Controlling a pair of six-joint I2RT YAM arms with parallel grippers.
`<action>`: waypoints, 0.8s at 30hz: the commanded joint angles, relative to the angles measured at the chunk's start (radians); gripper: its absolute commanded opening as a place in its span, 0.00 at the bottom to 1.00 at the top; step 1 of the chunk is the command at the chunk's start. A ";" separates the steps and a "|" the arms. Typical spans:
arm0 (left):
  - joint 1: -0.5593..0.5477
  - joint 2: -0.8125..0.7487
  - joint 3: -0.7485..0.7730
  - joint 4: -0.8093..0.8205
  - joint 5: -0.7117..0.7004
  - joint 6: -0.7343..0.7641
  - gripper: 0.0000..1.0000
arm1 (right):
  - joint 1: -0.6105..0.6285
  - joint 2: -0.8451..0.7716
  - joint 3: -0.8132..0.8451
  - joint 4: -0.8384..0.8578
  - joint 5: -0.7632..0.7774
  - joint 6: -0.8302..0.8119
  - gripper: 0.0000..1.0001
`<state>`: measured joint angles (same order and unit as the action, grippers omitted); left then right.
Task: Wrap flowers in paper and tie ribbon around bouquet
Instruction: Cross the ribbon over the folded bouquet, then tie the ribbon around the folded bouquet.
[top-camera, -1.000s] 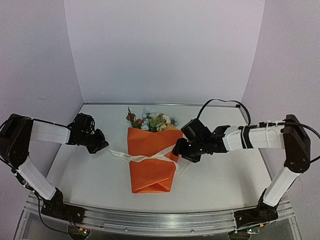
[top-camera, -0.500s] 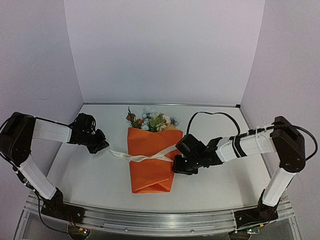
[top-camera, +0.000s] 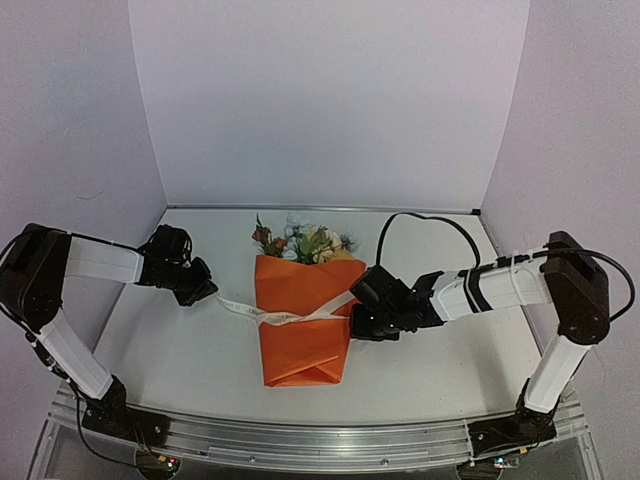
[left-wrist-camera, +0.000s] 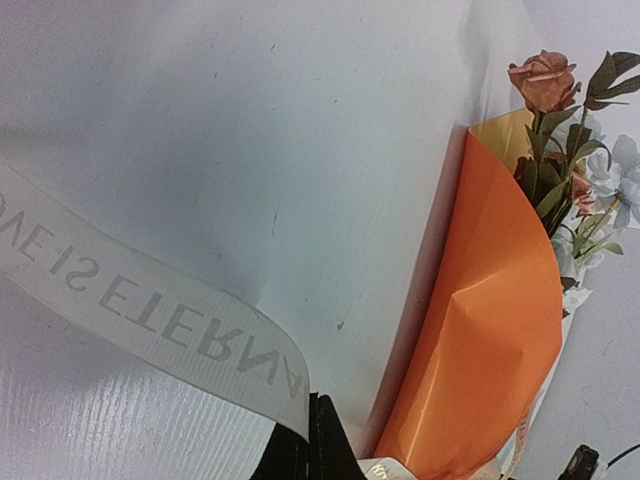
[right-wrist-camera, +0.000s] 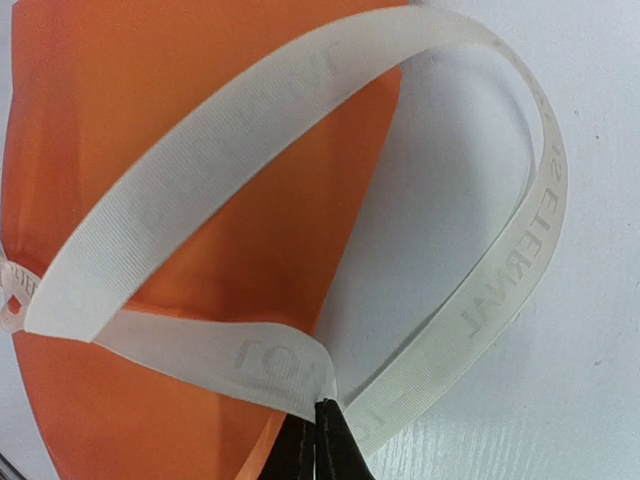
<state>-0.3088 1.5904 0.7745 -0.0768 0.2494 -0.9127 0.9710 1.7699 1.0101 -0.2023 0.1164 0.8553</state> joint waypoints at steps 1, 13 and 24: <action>-0.004 0.005 0.049 0.003 -0.017 0.025 0.00 | -0.001 0.020 0.089 -0.047 0.113 -0.060 0.00; -0.004 0.024 0.058 0.003 -0.015 0.034 0.00 | 0.000 0.093 0.186 -0.075 0.295 -0.197 0.00; -0.005 0.006 0.033 0.019 -0.001 0.031 0.00 | 0.000 -0.111 0.127 -0.105 0.124 -0.035 0.42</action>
<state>-0.3088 1.6096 0.7921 -0.0776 0.2499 -0.8898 0.9710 1.7825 1.1334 -0.2875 0.3014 0.7288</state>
